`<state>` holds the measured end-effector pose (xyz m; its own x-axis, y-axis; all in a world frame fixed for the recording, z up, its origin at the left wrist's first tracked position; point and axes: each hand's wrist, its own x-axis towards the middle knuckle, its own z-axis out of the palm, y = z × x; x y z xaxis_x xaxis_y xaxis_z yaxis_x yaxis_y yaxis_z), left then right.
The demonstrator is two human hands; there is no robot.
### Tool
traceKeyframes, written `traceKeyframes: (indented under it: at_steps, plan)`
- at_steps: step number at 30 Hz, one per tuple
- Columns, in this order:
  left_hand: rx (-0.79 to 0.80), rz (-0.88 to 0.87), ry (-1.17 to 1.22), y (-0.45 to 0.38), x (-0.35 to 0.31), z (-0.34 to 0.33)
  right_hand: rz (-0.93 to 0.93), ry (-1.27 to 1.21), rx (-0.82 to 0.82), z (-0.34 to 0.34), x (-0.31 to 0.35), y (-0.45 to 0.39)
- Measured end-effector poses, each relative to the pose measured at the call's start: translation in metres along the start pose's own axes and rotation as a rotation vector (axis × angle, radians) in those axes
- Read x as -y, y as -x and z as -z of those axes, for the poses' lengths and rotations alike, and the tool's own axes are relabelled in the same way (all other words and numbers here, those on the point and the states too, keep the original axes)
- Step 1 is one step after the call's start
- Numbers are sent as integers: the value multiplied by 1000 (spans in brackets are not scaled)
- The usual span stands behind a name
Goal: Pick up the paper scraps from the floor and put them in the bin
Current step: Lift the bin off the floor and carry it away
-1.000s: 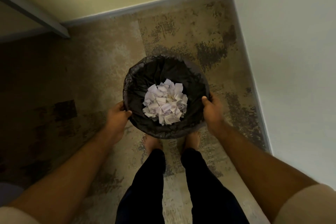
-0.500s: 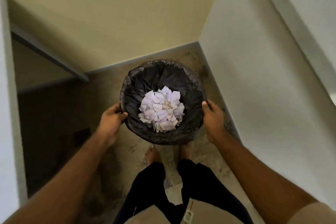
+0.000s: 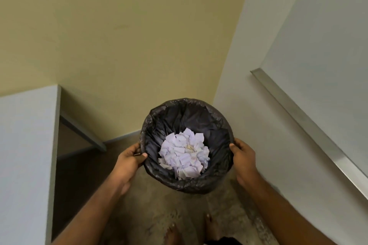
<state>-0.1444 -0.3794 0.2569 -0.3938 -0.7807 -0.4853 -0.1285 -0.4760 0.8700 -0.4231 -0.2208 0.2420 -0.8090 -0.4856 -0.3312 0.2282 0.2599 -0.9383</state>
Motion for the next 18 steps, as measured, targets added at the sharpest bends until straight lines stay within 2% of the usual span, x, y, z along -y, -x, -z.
traceKeyframes:
  at_steps: [5,10,18]
  plan:
    - [26,-7,-5,-17,-25,-10,13,-34,-55,-6,22,-16]
    - [52,-4,-120,-50,-44,-22,0,-53,-107,-13,34,-45]
    - [30,77,-241,-142,-56,-61,-40,45,-123,-27,34,-136]
